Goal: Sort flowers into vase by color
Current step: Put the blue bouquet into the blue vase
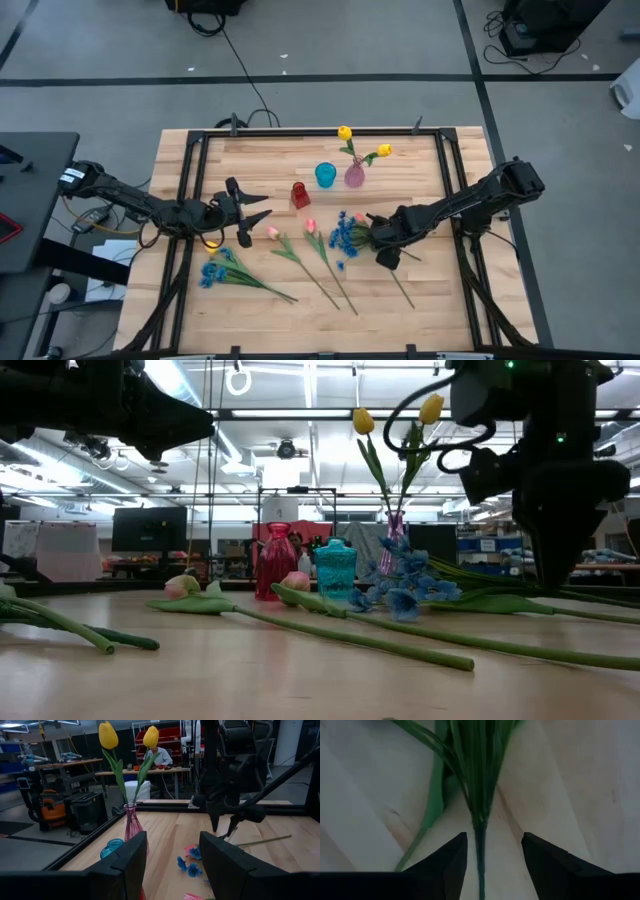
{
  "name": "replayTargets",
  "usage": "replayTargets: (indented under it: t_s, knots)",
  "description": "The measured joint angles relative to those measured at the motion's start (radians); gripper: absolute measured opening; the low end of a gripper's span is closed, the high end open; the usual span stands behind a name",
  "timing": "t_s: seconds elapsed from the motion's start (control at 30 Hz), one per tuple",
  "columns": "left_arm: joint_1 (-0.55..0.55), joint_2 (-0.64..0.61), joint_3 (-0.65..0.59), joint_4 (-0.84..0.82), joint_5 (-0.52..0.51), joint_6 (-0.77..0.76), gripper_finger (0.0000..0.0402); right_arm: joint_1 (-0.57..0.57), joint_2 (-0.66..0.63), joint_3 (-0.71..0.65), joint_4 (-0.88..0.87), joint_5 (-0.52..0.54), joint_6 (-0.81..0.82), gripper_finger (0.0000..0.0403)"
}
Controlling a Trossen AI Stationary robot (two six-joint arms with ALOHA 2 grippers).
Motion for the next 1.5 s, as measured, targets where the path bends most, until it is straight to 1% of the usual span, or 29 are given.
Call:
replayTargets:
  t_s: [0.1,0.3,0.4,0.5,0.57,0.67,0.8,0.9,1.07,1.13,1.27,1.4,1.5]
  knots:
    - [0.0,0.0,0.0,0.0,0.0,0.0,0.0188,-0.001,0.0,0.0,0.026,-0.001,-0.021,0.0196]
    - [0.0,0.0,0.0,-0.001,0.0,0.0,0.0188,-0.001,0.031,-0.013,0.063,0.0,-0.038,0.0155]
    - [0.0,0.0,0.0,-0.005,0.0,0.0,0.0188,-0.001,0.068,-0.033,0.103,-0.008,-0.04,0.014]
    - [0.0,0.0,0.0,-0.004,0.0,0.0,0.0188,-0.003,0.088,-0.027,0.099,-0.016,-0.05,0.0126]
    - [0.0,0.0,0.0,-0.004,0.0,0.0,0.0188,-0.007,0.085,-0.029,0.107,-0.009,-0.051,0.0109]
    - [0.0,0.0,0.0,-0.004,0.0,0.001,0.0188,-0.025,0.061,-0.033,0.112,-0.013,-0.051,0.0074]
    - [0.0,0.0,0.0,-0.003,0.0,0.002,0.0188,-0.057,0.029,0.015,0.036,0.006,-0.039,0.0022]
    - [0.0,0.0,0.0,-0.003,0.0,0.002,0.0188,-0.071,0.03,0.088,-0.015,0.028,-0.042,0.0018]
    - [0.0,0.0,0.0,-0.003,0.0,0.003,0.0188,-0.085,0.029,0.218,0.043,0.166,-0.122,0.0038]
    - [0.0,0.0,0.0,-0.003,0.0,0.003,0.0188,-0.093,0.029,0.253,0.126,0.236,-0.179,0.0039]
    - [0.0,0.0,0.0,0.001,0.0,0.003,0.0188,-0.124,0.029,0.265,0.372,0.385,-0.313,0.0034]
    - [0.0,0.0,0.0,0.001,0.0,0.001,0.0188,-0.185,0.029,0.265,0.599,0.45,-0.465,0.0033]
    - [0.0,0.0,0.0,0.001,0.0,0.001,0.0188,-0.234,0.038,0.265,0.777,0.47,-0.602,0.0033]
